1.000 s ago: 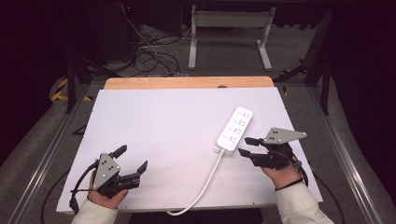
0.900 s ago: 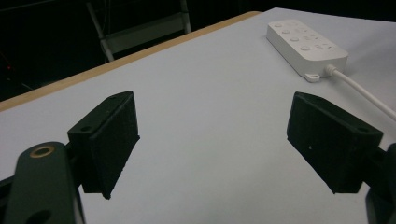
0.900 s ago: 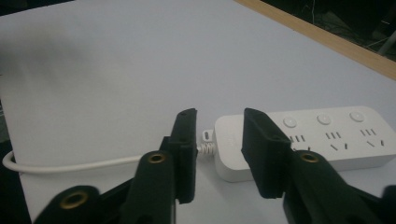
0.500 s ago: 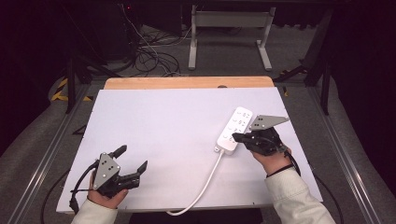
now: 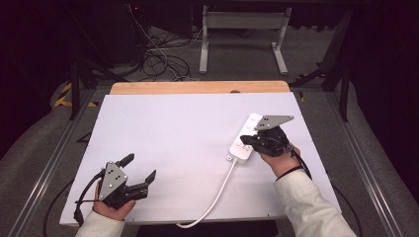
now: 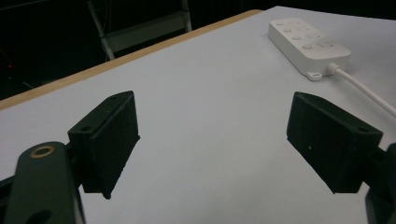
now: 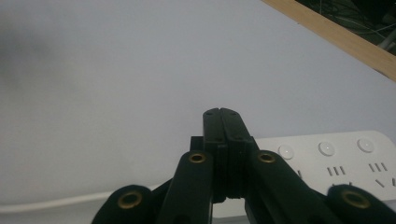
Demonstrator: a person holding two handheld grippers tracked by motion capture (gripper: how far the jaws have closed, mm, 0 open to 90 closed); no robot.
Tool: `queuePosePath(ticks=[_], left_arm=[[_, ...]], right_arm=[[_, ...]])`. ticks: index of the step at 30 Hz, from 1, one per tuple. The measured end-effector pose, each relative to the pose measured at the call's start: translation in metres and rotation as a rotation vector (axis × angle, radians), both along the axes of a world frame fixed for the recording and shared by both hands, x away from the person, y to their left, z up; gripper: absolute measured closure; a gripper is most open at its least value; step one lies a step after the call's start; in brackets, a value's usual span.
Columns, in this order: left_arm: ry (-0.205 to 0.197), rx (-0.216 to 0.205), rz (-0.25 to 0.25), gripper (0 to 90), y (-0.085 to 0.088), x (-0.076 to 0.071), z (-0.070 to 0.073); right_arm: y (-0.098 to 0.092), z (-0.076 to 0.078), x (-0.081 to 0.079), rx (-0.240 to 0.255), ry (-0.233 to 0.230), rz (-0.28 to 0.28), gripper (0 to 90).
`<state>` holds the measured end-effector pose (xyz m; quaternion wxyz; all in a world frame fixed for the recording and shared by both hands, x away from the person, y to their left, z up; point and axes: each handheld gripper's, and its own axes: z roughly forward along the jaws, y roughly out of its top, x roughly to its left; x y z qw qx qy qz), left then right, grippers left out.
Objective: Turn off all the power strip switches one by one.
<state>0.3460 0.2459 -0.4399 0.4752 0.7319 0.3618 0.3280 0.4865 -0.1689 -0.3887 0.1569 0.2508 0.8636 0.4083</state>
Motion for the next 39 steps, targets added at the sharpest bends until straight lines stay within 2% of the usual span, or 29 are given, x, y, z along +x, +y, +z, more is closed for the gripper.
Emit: queuePosePath(ticks=[2, 8, 16, 27, 39], left_arm=[[0.000, 0.000, 0.001, 17.2, 0.000, 0.000, 0.000], [0.003, 0.002, 0.002, 17.3, 0.000, 0.001, 0.000], [0.005, 0.008, 0.004, 17.4, 0.000, 0.001, -0.001], [0.004, 0.008, 0.006, 17.4, 0.000, 0.001, -0.001], [0.004, 0.013, 0.006, 17.4, 0.000, 0.001, -0.001]], right_arm=[[0.002, -0.004, 0.007, -0.015, 0.004, -0.026, 90.0], [0.002, -0.009, 0.018, -0.007, 0.026, -0.043, 90.0], [0.004, -0.019, 0.031, -0.047, 0.059, -0.061, 90.0], [0.014, -0.038, 0.046, -0.122, 0.107, -0.066, 90.0], [0.020, -0.053, 0.054, -0.152, 0.149, -0.064, 90.0]])
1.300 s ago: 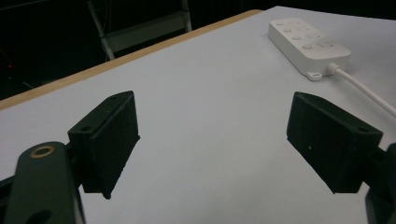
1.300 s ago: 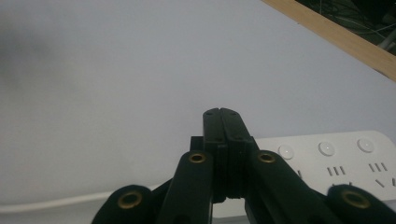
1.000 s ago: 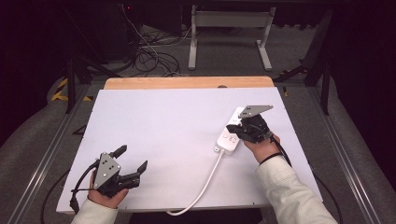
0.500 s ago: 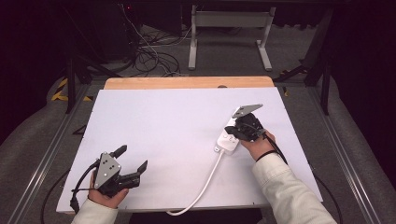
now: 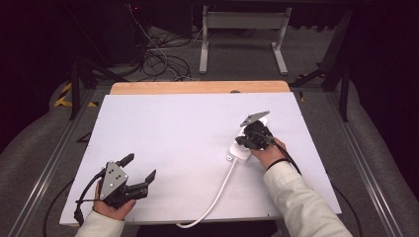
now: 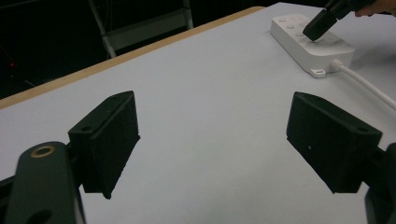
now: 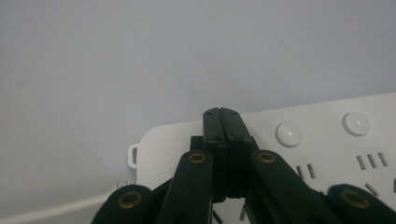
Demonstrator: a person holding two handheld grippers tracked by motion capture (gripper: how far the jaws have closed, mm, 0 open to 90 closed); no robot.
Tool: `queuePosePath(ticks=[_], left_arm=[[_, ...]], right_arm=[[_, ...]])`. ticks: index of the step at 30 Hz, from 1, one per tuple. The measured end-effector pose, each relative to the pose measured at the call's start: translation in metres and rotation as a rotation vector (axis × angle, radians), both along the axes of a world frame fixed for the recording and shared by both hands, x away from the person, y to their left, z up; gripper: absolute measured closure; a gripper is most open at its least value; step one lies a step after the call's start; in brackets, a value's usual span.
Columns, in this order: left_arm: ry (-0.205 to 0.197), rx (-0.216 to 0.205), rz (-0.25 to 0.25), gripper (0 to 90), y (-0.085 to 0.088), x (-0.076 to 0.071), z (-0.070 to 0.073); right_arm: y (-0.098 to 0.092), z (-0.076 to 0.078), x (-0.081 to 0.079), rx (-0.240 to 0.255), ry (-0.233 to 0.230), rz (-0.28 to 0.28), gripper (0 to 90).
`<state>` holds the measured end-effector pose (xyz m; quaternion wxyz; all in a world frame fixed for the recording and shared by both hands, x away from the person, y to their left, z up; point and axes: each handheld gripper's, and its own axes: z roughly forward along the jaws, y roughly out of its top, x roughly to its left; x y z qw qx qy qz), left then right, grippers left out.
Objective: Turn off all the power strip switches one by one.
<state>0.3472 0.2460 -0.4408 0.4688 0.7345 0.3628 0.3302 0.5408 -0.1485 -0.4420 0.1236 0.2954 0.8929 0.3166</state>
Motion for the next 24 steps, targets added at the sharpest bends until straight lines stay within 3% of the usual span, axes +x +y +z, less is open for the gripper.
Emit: queuePosePath(ticks=[8, 11, 17, 24], left_arm=[[-0.001, 0.001, 0.000, 17.4, -0.0003, -0.0002, 0.0001], [-0.005, 0.005, 0.000, 17.4, -0.0002, -0.0002, 0.0003], [-0.003, 0.008, -0.001, 17.4, -0.0006, -0.0002, 0.0002], [0.000, 0.008, -0.001, 17.4, -0.0013, -0.0001, -0.0005]], right_arm=[[0.0023, -0.0026, 0.0000, -0.015, -0.006, 0.003, 90.0], [0.0052, -0.0033, -0.0023, -0.042, -0.024, 0.006, 90.0], [0.0034, -0.0051, -0.0008, -0.016, -0.018, -0.022, 90.0], [0.0014, -0.0060, -0.0016, -0.005, -0.018, -0.016, 90.0]])
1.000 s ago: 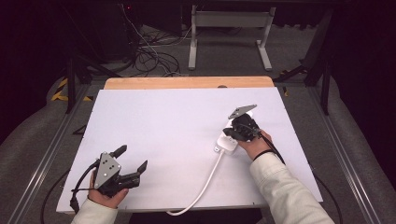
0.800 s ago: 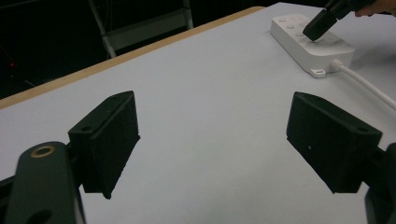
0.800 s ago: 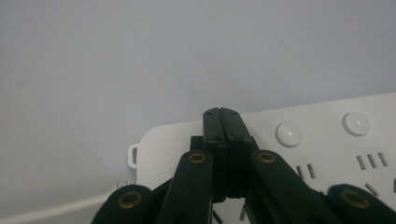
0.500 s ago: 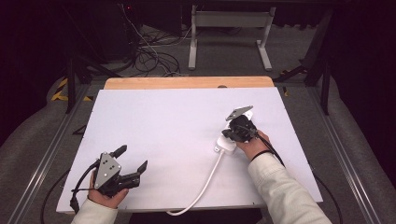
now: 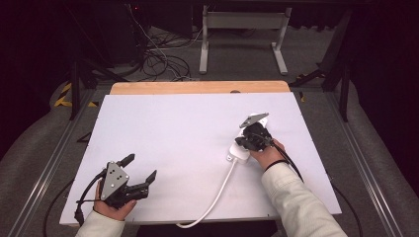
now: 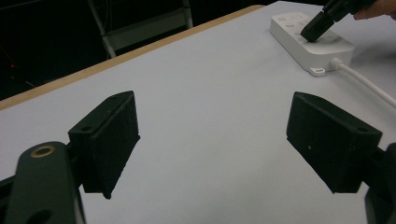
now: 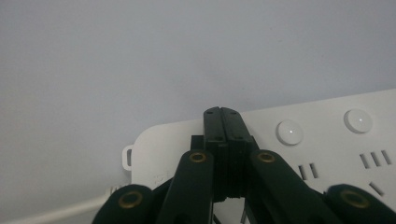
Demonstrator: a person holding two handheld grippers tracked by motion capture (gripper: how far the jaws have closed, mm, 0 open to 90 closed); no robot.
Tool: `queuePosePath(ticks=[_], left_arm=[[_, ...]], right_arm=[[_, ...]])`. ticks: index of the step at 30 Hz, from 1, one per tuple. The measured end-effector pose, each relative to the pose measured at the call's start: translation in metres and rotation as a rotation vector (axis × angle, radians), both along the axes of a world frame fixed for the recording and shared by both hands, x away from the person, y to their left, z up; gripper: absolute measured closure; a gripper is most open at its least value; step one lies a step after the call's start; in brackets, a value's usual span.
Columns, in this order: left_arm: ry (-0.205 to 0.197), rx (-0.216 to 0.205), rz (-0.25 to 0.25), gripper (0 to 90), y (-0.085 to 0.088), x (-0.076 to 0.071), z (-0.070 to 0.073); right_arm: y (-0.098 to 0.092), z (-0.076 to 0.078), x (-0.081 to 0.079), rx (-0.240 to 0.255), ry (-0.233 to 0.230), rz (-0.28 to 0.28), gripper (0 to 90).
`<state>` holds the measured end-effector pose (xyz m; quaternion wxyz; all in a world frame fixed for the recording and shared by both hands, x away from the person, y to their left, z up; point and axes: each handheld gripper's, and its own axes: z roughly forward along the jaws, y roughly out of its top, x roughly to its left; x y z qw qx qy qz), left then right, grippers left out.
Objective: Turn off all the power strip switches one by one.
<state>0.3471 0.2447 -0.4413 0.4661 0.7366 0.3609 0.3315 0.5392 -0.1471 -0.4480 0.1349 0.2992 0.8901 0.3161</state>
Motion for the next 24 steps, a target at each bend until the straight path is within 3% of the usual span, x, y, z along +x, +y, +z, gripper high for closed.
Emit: queuePosePath(ticks=[17, 19, 21, 24], left_arm=[[0.002, 0.002, -0.002, 17.4, -0.001, 0.000, 0.000], [0.001, -0.002, 0.001, 17.4, 0.000, 0.000, 0.000], [0.002, 0.002, 0.001, 17.4, 0.000, 0.001, 0.000], [0.007, -0.001, 0.000, 17.4, 0.000, 0.002, -0.001]], right_arm=[[0.001, -0.002, -0.003, -0.007, -0.020, -0.009, 90.0], [-0.001, -0.001, -0.001, 0.010, 0.001, -0.014, 90.0], [-0.002, 0.005, -0.002, 0.020, -0.028, -0.018, 90.0], [-0.011, 0.020, -0.002, 0.152, -0.069, -0.035, 90.0]])
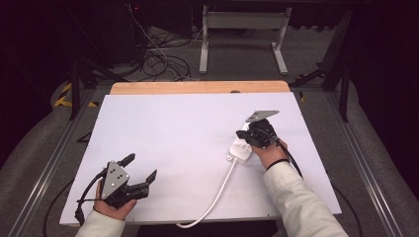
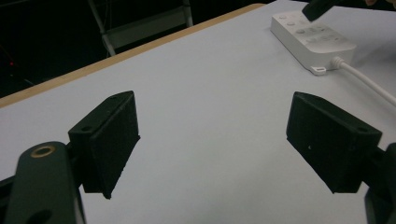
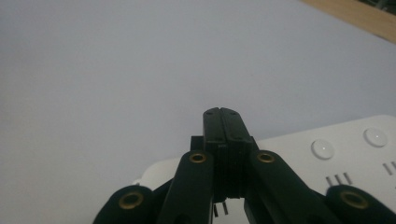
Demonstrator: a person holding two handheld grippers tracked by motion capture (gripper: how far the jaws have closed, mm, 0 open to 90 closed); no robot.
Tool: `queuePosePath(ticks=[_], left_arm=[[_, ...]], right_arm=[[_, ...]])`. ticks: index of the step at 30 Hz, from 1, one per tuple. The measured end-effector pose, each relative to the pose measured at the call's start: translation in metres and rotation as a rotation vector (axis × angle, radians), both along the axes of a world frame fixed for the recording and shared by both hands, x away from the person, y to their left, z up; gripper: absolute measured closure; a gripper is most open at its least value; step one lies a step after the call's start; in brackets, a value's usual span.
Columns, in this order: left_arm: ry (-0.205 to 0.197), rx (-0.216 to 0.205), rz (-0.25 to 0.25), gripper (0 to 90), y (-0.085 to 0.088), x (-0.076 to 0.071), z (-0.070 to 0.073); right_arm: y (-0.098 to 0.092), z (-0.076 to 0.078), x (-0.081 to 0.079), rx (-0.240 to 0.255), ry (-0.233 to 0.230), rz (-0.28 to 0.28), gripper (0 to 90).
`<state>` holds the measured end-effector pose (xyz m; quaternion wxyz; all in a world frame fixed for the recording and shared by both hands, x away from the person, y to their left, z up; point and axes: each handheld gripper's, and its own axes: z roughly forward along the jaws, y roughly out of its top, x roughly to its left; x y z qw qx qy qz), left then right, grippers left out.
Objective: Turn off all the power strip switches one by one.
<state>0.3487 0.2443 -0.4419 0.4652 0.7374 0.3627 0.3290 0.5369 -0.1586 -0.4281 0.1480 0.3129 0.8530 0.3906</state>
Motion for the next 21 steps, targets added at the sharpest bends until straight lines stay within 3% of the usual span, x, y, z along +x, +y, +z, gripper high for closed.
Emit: queuePosePath(ticks=[1, 6, 21], left_arm=[[-0.001, 0.001, 0.000, 17.4, 0.000, 0.000, 0.000], [-0.001, 0.002, -0.001, 17.4, 0.000, 0.000, 0.000], [0.003, 0.002, 0.002, 17.4, 0.000, 0.001, -0.001]], right_arm=[[-0.002, 0.003, 0.001, 0.022, 0.001, -0.008, 90.0], [-0.003, 0.001, 0.006, -0.039, -0.004, -0.025, 90.0], [-0.010, -0.015, 0.026, -0.084, 0.035, -0.076, 90.0]])
